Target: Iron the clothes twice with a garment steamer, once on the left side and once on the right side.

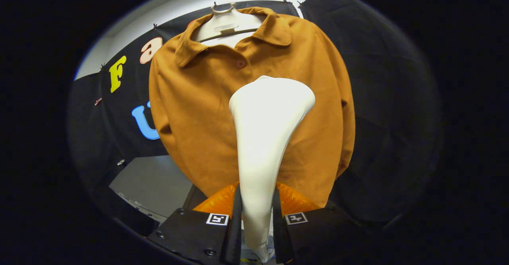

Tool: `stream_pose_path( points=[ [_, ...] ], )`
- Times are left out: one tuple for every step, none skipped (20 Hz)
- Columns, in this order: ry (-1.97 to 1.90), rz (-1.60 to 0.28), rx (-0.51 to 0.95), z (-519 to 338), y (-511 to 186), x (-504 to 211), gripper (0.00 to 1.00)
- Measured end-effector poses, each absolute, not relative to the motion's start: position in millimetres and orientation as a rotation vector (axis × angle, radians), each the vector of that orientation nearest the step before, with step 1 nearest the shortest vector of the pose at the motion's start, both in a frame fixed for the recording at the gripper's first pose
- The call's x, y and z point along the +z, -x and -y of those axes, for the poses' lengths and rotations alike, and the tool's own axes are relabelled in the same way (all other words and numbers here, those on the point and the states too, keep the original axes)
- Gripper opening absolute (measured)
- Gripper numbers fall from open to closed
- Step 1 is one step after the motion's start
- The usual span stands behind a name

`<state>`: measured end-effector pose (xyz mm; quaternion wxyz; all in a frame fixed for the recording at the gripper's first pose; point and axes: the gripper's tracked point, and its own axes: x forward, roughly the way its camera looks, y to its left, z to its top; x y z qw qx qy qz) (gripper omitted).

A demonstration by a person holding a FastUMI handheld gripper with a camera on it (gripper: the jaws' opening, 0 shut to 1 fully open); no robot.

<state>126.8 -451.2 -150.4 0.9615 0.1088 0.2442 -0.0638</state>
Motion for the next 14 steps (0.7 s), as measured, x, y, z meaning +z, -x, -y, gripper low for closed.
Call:
stream_pose_path(
  points=[
    [-0.223,-0.48,-0.139,463.5,-130.0,-144.4,0.36],
    [-0.226,-0.465,-0.146,474.2,-134.1,-138.6,0.36],
    [-0.227,-0.455,-0.15,483.4,-137.0,-135.3,0.36],
    [-0.23,-0.448,-0.147,489.2,-141.3,-133.6,0.36],
    [-0.236,-0.443,-0.133,492.9,-145.6,-131.2,0.36],
    [-0.24,-0.441,-0.118,495.1,-148.5,-132.4,0.36],
    [-0.243,-0.442,-0.104,497.6,-151.5,-134.9,0.36],
    [-0.247,-0.444,-0.09,500.8,-155.3,-138.7,0.36],
    [-0.254,-0.446,-0.075,502.2,-158.7,-143.9,0.36],
    [-0.258,-0.45,-0.07,506.0,-161.1,-148.4,0.36],
    [-0.255,-0.458,-0.074,508.8,-163.1,-154.9,0.36],
    [-0.252,-0.469,-0.076,510.9,-163.9,-161.6,0.36],
    [-0.254,-0.48,-0.075,512.7,-164.4,-167.7,0.36],
    [-0.26,-0.493,-0.073,514.7,-164.1,-174.6,0.36]
  ],
)
